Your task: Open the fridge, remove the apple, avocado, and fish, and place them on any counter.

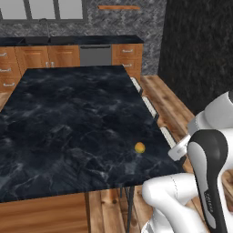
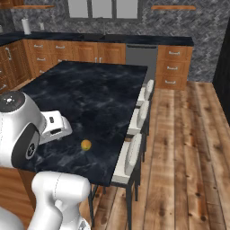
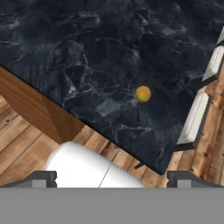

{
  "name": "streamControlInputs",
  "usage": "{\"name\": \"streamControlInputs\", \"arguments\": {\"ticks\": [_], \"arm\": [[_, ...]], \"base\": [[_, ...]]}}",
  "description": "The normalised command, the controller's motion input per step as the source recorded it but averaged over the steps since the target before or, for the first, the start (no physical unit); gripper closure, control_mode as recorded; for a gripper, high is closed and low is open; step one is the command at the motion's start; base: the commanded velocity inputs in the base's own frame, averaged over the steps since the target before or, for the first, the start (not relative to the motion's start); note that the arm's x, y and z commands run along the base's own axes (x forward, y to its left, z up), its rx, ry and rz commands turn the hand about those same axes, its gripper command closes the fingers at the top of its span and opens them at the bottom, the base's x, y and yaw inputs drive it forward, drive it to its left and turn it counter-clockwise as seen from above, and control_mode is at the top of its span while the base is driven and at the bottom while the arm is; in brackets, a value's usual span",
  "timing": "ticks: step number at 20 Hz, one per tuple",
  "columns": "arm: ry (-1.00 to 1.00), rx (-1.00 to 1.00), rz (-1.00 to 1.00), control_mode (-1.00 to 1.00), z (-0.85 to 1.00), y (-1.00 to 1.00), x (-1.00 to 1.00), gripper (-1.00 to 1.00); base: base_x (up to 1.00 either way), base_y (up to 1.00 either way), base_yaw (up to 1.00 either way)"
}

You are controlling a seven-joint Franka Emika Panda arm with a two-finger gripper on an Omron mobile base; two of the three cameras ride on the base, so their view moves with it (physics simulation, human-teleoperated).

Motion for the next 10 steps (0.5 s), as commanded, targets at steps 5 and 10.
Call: {"name": "streamControlInputs", "arguments": {"ticks": [5, 10], "arm": [[0.00, 0.00, 0.00, 1.00, 0.00, 0.00, 0.00, -1.00], [0.00, 0.00, 0.00, 1.00, 0.00, 0.00, 0.00, -1.00]], "base": [[-0.16, 0.00, 0.00], [-0.95, 0.04, 0.08]]}}
